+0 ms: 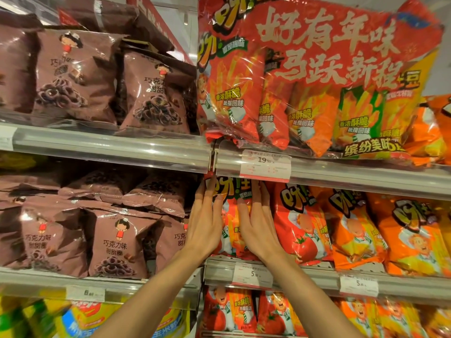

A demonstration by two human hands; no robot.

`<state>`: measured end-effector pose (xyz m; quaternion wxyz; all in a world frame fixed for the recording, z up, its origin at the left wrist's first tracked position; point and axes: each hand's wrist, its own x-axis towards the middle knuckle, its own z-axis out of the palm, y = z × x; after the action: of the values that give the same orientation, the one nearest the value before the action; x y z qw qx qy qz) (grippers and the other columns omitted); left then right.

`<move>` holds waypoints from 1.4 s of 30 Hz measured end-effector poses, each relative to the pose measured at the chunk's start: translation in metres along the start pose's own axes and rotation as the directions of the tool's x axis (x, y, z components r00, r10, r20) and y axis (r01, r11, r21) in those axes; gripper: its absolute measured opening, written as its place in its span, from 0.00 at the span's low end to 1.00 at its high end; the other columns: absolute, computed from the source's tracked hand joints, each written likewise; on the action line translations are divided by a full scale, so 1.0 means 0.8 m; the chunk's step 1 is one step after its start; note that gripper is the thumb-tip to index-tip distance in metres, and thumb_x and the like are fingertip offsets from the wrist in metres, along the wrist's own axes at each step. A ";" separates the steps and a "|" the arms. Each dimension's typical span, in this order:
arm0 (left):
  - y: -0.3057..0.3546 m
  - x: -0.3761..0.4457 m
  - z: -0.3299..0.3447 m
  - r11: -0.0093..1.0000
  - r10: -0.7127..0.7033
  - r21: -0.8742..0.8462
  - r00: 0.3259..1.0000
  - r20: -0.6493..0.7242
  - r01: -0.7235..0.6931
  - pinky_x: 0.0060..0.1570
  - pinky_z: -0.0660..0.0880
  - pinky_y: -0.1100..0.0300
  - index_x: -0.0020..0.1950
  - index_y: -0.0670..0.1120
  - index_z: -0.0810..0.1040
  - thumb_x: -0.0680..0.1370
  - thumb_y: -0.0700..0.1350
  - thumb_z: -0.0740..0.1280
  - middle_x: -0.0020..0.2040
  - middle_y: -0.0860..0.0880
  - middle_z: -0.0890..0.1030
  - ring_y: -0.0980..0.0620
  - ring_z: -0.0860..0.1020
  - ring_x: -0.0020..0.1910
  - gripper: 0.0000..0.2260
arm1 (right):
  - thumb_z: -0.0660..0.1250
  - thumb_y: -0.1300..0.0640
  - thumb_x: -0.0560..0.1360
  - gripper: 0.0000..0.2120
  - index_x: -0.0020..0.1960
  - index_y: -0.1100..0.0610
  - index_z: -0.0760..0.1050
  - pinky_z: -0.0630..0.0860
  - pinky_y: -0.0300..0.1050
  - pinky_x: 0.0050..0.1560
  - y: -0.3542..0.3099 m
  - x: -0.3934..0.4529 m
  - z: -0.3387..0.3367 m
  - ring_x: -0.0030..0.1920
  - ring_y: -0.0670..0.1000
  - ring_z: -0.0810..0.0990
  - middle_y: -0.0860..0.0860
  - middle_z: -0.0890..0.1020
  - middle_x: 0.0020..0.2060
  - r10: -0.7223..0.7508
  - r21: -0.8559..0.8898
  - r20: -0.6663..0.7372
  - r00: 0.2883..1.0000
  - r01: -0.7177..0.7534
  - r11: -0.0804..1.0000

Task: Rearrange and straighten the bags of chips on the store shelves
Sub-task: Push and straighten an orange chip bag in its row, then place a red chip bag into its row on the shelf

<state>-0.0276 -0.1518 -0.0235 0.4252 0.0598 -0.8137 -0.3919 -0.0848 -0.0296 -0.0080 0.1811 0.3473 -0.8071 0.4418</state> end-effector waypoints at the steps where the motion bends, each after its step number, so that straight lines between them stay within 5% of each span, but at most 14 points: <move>1: 0.001 0.003 0.003 1.000 0.010 0.009 1.000 0.008 -0.010 0.71 0.63 0.55 0.72 0.70 0.51 0.86 0.49 0.50 0.81 0.50 0.55 0.51 0.60 0.77 0.20 | 0.54 0.51 0.83 0.23 0.77 0.54 0.59 0.59 0.50 0.74 0.003 0.002 -0.001 0.76 0.58 0.57 0.56 0.58 0.78 0.013 -0.034 0.025 1.000 -0.012 0.999; 3: -0.006 0.006 0.008 0.999 0.028 0.036 1.000 0.007 -0.028 0.71 0.63 0.52 0.73 0.65 0.53 0.86 0.48 0.50 0.81 0.47 0.55 0.48 0.58 0.78 0.18 | 0.49 0.50 0.82 0.22 0.71 0.56 0.70 0.70 0.57 0.66 0.005 0.004 -0.002 0.71 0.65 0.64 0.62 0.72 0.67 -0.002 -0.194 0.100 0.995 0.021 0.981; 6: -0.023 0.011 0.013 0.983 0.060 0.168 0.997 0.051 -0.068 0.73 0.65 0.42 0.74 0.47 0.70 0.83 0.49 0.47 0.81 0.45 0.58 0.44 0.54 0.80 0.22 | 0.51 0.59 0.80 0.19 0.60 0.62 0.78 0.78 0.58 0.43 0.013 0.002 0.003 0.46 0.70 0.79 0.64 0.80 0.42 0.023 -0.353 0.150 0.988 0.032 0.935; 7: -0.027 0.013 0.014 0.971 0.072 0.223 0.995 0.067 -0.085 0.73 0.64 0.41 0.73 0.45 0.72 0.83 0.50 0.46 0.81 0.44 0.59 0.42 0.55 0.80 0.24 | 0.52 0.61 0.80 0.18 0.59 0.62 0.78 0.79 0.58 0.43 0.016 0.003 0.004 0.46 0.71 0.79 0.63 0.81 0.42 -0.009 -0.383 0.138 0.990 0.061 0.922; 11: -0.043 0.020 0.016 0.938 0.039 0.336 0.991 0.128 -0.080 0.75 0.56 0.48 0.78 0.49 0.66 0.81 0.53 0.40 0.81 0.44 0.55 0.39 0.54 0.80 0.29 | 0.53 0.62 0.82 0.18 0.68 0.63 0.73 0.71 0.64 0.64 0.011 0.008 0.001 0.69 0.74 0.64 0.66 0.73 0.67 -0.067 -0.451 0.157 0.985 0.132 0.883; 14: -0.032 0.013 0.011 0.941 0.069 0.321 0.990 0.122 -0.106 0.77 0.54 0.45 0.76 0.48 0.68 0.82 0.53 0.40 0.81 0.48 0.49 0.37 0.50 0.80 0.29 | 0.50 0.61 0.83 0.17 0.66 0.64 0.72 0.72 0.60 0.61 -0.002 0.004 -0.013 0.63 0.70 0.72 0.66 0.77 0.60 0.005 -0.456 0.182 0.983 0.080 0.886; 16: -0.011 0.000 0.004 0.980 0.026 0.192 0.993 0.111 -0.047 0.77 0.50 0.53 0.77 0.53 0.65 0.85 0.53 0.44 0.82 0.49 0.47 0.45 0.47 0.81 0.23 | 0.49 0.58 0.84 0.18 0.67 0.63 0.71 0.71 0.59 0.58 -0.013 -0.001 -0.025 0.58 0.65 0.75 0.63 0.78 0.57 -0.035 -0.437 0.186 0.982 0.115 0.892; 20: 0.013 -0.023 -0.005 0.997 0.012 0.070 1.000 0.007 -0.013 0.77 0.51 0.54 0.80 0.56 0.55 0.85 0.55 0.52 0.81 0.51 0.52 0.54 0.50 0.80 0.22 | 0.55 0.47 0.83 0.18 0.63 0.58 0.72 0.70 0.55 0.62 -0.009 -0.013 -0.052 0.60 0.58 0.72 0.57 0.76 0.57 -0.097 -0.274 -0.056 0.994 0.078 0.958; 23: 0.029 -0.030 -0.001 0.992 0.104 0.076 0.992 -0.066 -0.099 0.71 0.60 0.58 0.76 0.52 0.64 0.83 0.55 0.56 0.74 0.50 0.64 0.53 0.62 0.74 0.21 | 0.63 0.49 0.81 0.20 0.65 0.62 0.70 0.70 0.55 0.63 0.014 -0.019 -0.092 0.61 0.59 0.71 0.59 0.75 0.58 -0.123 -0.344 -0.205 0.971 0.046 0.938; 25: 0.048 -0.033 0.009 0.989 0.128 0.076 0.992 0.015 -0.128 0.64 0.68 0.57 0.72 0.52 0.69 0.82 0.54 0.60 0.66 0.53 0.69 0.54 0.70 0.65 0.19 | 0.67 0.51 0.78 0.21 0.65 0.64 0.70 0.69 0.58 0.64 0.039 -0.020 -0.122 0.63 0.63 0.71 0.63 0.75 0.58 -0.037 -0.384 -0.234 0.972 -0.058 0.921; 30: 0.092 -0.028 0.056 0.988 0.004 0.147 0.951 0.310 -0.052 0.54 0.73 0.58 0.72 0.58 0.66 0.79 0.56 0.65 0.58 0.53 0.70 0.54 0.75 0.52 0.21 | 0.69 0.49 0.76 0.23 0.66 0.60 0.73 0.70 0.52 0.61 0.095 -0.017 -0.181 0.62 0.62 0.75 0.60 0.78 0.58 0.235 -0.409 -0.072 0.969 -0.244 0.879; 32: 0.102 -0.026 0.073 0.979 -0.073 0.204 0.913 0.401 -0.012 0.56 0.70 0.60 0.75 0.60 0.61 0.79 0.58 0.65 0.62 0.50 0.70 0.51 0.75 0.58 0.25 | 0.69 0.46 0.75 0.26 0.69 0.57 0.70 0.72 0.49 0.60 0.108 -0.019 -0.193 0.62 0.60 0.77 0.58 0.78 0.60 0.306 -0.411 0.028 0.952 -0.268 0.871; 36: 0.108 -0.020 0.099 0.957 -0.193 0.282 0.866 0.461 0.064 0.68 0.70 0.48 0.78 0.62 0.54 0.78 0.62 0.64 0.73 0.43 0.67 0.41 0.71 0.69 0.31 | 0.66 0.41 0.76 0.32 0.75 0.55 0.64 0.71 0.50 0.65 0.126 -0.019 -0.205 0.66 0.57 0.75 0.56 0.76 0.67 0.330 -0.381 0.150 0.932 -0.253 0.889; 42: 0.108 -0.011 0.124 0.962 -0.265 0.077 0.835 0.482 0.261 0.72 0.66 0.49 0.79 0.61 0.54 0.73 0.66 0.69 0.76 0.50 0.66 0.47 0.67 0.74 0.39 | 0.62 0.39 0.78 0.36 0.79 0.55 0.56 0.67 0.53 0.70 0.139 -0.018 -0.217 0.72 0.56 0.69 0.57 0.67 0.74 0.316 -0.328 0.227 0.921 -0.233 0.915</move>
<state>-0.0745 -0.0304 -0.0025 0.1483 0.0718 -0.8799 -0.4456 -0.1576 0.1628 0.0129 0.0525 0.2564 -0.9221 0.2851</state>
